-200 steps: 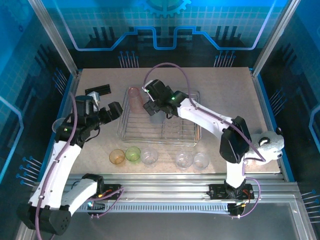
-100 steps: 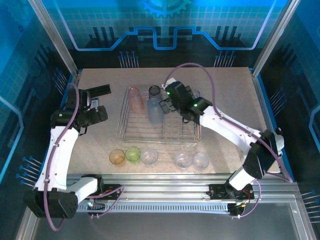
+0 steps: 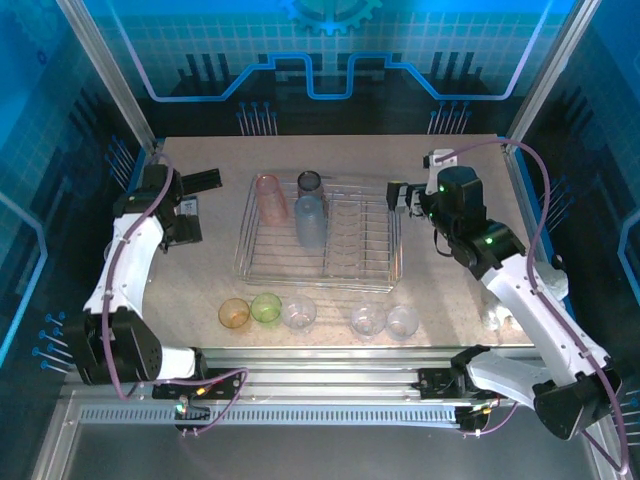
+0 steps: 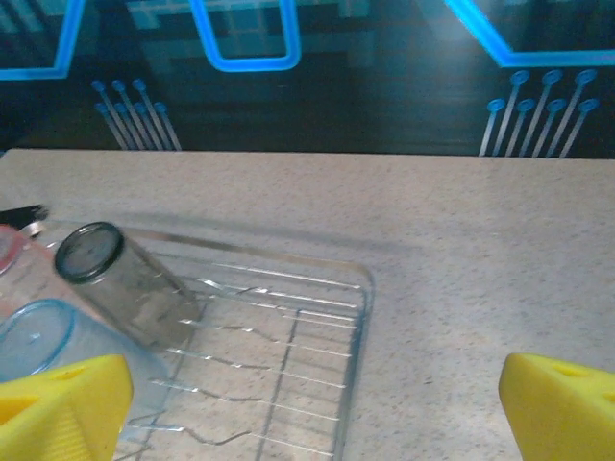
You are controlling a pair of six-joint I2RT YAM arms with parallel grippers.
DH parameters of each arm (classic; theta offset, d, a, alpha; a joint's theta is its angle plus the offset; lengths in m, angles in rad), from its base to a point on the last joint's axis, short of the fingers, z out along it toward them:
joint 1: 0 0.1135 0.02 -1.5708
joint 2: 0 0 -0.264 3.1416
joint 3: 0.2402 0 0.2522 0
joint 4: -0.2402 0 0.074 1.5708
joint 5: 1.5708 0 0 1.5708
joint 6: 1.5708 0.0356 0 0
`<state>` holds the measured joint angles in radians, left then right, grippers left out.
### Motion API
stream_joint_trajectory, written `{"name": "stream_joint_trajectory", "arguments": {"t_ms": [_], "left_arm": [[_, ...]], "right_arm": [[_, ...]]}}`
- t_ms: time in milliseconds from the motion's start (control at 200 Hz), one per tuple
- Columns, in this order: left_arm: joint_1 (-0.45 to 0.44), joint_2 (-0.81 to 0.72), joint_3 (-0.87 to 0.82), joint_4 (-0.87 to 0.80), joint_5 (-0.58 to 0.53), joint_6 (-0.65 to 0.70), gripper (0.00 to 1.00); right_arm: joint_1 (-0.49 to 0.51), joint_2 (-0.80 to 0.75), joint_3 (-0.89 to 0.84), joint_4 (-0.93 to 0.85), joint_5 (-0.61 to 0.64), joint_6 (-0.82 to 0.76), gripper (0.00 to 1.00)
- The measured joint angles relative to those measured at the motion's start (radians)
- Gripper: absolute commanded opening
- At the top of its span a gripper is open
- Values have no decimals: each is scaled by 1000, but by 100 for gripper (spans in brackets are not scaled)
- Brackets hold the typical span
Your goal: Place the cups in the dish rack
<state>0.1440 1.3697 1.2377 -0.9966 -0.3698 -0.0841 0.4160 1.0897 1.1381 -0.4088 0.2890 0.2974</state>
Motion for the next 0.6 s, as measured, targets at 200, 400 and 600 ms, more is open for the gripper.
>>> {"name": "stream_joint_trajectory", "arguments": {"t_ms": [200,400,600], "left_arm": [[20,100,31,15,-61,9,90],[76,130,31,51,-64,10,89],[105,121,13,91,-62,13,85]], "right_arm": [[0,15,-7,-33,-64,25,97],[0,20,-6,-56,-85,36,97],[0,44,-6,-64,-93,47,97]]}}
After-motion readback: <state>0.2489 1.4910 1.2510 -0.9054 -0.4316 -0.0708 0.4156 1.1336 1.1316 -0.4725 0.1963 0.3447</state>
